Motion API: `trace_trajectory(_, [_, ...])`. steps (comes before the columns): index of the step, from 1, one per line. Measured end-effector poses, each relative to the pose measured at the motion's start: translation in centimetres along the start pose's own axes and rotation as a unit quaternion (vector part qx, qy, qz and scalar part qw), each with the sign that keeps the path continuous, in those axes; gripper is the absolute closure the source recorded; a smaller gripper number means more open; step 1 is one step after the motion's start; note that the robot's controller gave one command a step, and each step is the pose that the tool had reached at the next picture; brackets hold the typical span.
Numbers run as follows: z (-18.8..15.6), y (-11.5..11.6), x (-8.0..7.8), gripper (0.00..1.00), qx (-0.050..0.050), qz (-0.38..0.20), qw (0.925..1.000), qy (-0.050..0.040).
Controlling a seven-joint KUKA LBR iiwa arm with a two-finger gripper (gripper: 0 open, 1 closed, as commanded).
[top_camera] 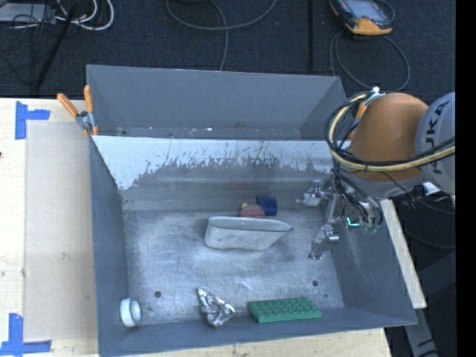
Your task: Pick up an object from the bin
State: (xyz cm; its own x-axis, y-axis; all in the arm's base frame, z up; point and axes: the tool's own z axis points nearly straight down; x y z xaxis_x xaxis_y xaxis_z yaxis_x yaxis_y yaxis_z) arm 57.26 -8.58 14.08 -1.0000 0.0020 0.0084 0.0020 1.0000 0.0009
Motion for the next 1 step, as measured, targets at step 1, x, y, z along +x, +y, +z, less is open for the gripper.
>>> trace_trajectory(1, [7.01, 2.32, -4.68, 0.00, 0.000, 0.019, 0.9998, -0.0071])
